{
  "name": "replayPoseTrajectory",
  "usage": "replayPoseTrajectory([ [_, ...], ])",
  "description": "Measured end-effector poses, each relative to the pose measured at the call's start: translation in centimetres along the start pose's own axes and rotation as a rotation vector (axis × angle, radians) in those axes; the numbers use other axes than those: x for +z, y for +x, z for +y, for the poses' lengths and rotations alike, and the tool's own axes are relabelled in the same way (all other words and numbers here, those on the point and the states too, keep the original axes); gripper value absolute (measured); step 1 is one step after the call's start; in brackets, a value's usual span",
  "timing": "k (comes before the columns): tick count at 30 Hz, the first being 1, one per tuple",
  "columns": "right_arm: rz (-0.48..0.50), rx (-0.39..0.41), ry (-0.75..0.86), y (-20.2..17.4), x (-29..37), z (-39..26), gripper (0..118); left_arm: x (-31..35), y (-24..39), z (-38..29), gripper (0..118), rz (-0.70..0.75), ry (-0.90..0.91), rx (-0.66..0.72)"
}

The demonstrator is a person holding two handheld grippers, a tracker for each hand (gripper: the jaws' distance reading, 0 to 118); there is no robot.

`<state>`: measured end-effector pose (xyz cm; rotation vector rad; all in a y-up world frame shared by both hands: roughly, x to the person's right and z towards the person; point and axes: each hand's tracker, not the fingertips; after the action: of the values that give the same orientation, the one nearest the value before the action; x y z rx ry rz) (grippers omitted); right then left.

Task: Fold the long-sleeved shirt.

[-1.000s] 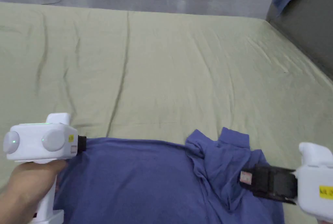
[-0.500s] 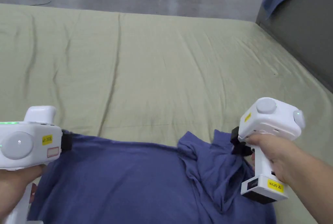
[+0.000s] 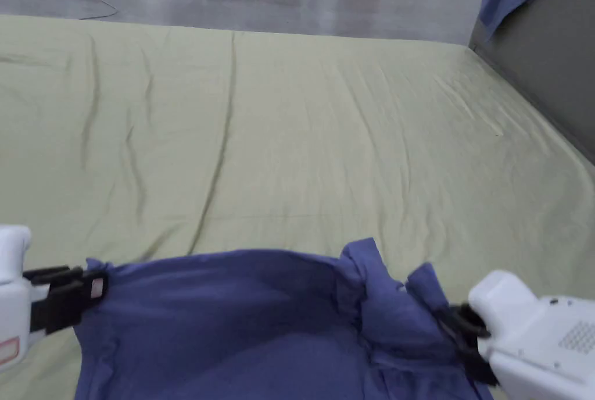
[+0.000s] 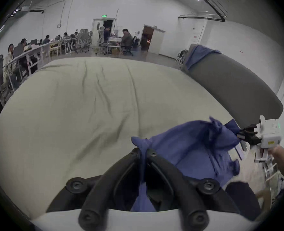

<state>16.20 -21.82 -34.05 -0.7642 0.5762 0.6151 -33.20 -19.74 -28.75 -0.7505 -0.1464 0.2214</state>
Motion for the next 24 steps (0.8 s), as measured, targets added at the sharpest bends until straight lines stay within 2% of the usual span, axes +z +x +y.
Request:
replayPoseTrajectory([
  [3,0.079,-0.004,-0.131,-2.4,-0.4,-3.6,3,1.5,-0.5,-4.2,2,0.036,-0.111,-0.049],
  [5,0.101,-0.034,-0.199,-3.0,-1.3,-5.2,3,1.5,-1.3,-6.7,2,0.078,-0.186,-0.051],
  [8,0.098,-0.129,-0.281,-2.8,-2.7,-6.9,3,0.9,-2.7,-10.0,2,0.11,-0.304,0.022],
  [11,0.127,-0.33,-0.288,-2.0,-3.6,-7.4,3,0.1,-3.6,-12.5,2,0.13,-0.355,0.063],
  [13,0.136,-0.381,-0.31,-1.4,-4.0,-7.5,4,-0.6,-3.6,-13.5,2,0.127,-0.364,0.067],
  [15,0.145,-0.401,-0.31,-1.1,-4.4,-7.1,9,-1.2,-3.5,-13.7,2,0.141,-0.344,0.077],
  [16,0.147,-0.436,-0.322,-0.8,-4.4,-7.1,13,-1.5,-3.5,-13.5,4,0.142,-0.333,0.091],
  [17,0.144,-0.477,-0.331,-0.3,-4.3,-7.0,21,-1.8,-4.0,-13.4,14,0.149,-0.326,0.122],
  [18,0.145,-0.532,-0.342,0.2,-3.8,-6.6,41,-1.6,-4.1,-12.8,38,0.148,-0.316,0.174],
  [19,0.135,-0.57,-0.348,0.6,-2.8,-6.1,70,-1.1,-4.0,-12.1,76,0.162,-0.3,0.218],
  [20,0.11,-0.596,-0.317,1.0,-1.1,-5.8,106,-0.3,-3.7,-11.4,115,0.172,-0.277,0.246],
  [24,0.071,-0.647,-0.089,1.7,6.7,-4.0,107,5.7,-0.8,-8.7,118,0.082,-0.037,0.272],
])
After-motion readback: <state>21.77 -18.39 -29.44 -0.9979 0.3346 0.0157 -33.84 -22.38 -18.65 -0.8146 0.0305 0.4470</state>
